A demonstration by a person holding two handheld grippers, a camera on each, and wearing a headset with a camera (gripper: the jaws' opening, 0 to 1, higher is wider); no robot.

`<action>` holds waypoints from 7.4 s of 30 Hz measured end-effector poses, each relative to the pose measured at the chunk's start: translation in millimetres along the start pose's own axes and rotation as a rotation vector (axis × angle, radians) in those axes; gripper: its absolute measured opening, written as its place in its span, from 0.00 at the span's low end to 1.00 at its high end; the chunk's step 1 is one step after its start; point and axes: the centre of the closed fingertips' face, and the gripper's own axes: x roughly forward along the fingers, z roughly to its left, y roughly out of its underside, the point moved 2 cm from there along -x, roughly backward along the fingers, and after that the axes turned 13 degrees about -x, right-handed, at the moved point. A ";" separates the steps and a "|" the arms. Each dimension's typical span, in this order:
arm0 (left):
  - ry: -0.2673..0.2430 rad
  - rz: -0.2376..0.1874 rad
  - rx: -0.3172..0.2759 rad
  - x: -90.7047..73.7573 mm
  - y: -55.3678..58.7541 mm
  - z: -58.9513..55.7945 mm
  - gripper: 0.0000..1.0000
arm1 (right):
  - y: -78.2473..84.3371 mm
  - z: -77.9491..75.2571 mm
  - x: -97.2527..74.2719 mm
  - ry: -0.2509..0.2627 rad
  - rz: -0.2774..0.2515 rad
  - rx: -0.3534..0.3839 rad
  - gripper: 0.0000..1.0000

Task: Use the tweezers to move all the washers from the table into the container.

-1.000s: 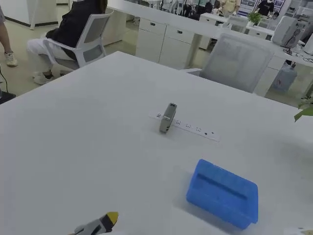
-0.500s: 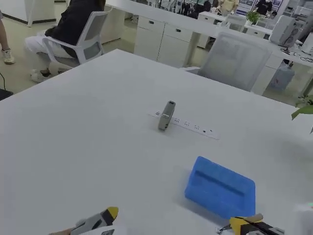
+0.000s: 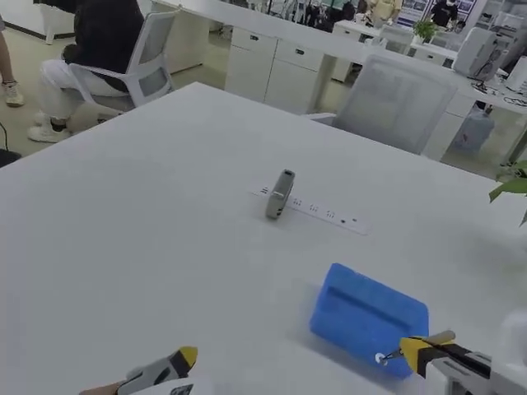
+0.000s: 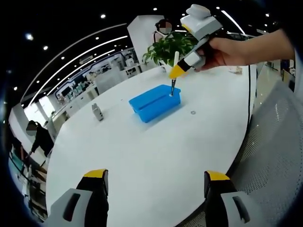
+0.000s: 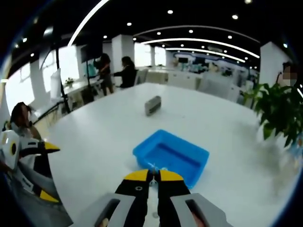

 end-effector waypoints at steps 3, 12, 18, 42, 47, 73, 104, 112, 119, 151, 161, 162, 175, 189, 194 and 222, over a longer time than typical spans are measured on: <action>-0.003 0.009 0.001 0.6 1.4 0.4 0.84 | -5.9 -5.9 1.6 0.012 -0.005 -0.024 0.02; -0.002 0.023 -0.003 1.4 3.4 0.7 0.83 | -17.3 -22.1 14.1 0.038 -0.023 -0.034 0.02; -0.001 0.033 -0.002 1.9 5.1 0.3 0.83 | -10.7 -36.0 32.0 0.059 -0.002 -0.040 0.02; -0.014 0.048 -0.014 2.7 7.3 3.2 0.81 | 38.3 -17.1 73.7 0.017 0.162 -0.061 0.02; -0.015 0.049 -0.010 2.5 7.6 3.2 0.81 | 36.3 -18.1 73.1 0.024 0.145 -0.065 0.02; -0.030 0.043 0.005 1.5 6.9 4.9 0.79 | 15.8 -27.1 45.2 0.077 0.074 -0.001 0.03; -0.020 0.072 0.022 3.7 11.2 2.7 0.79 | 64.8 19.4 -16.5 0.010 0.110 0.081 0.03; -0.022 0.079 0.022 3.8 12.0 2.8 0.78 | 84.8 26.3 -8.4 0.004 0.162 0.082 0.03; -0.022 0.084 0.026 3.9 12.7 2.4 0.78 | 84.7 14.4 -6.7 0.044 0.163 0.071 0.04; -0.020 0.094 0.027 4.3 13.8 2.5 0.77 | 80.6 12.0 6.0 0.033 0.167 0.078 0.03; -0.021 0.100 0.031 4.6 15.1 2.4 0.77 | 82.4 12.1 5.0 0.029 0.169 0.092 0.03; -0.020 0.099 0.029 4.7 15.2 2.4 0.76 | 82.7 12.5 5.6 0.029 0.165 0.092 0.03; -0.024 0.099 0.027 4.5 15.2 3.2 0.76 | 84.8 15.8 2.7 0.058 0.121 0.047 0.02; -0.024 0.093 0.040 4.1 14.6 2.5 0.77 | 72.3 9.2 5.1 0.039 0.145 0.038 0.02; -0.024 0.093 0.030 4.5 14.4 3.2 0.77 | 50.4 6.6 -3.1 0.029 0.096 0.053 0.02; -0.005 0.128 0.054 5.8 19.7 -1.2 0.76 | 17.0 -38.9 34.9 0.108 0.032 0.076 0.02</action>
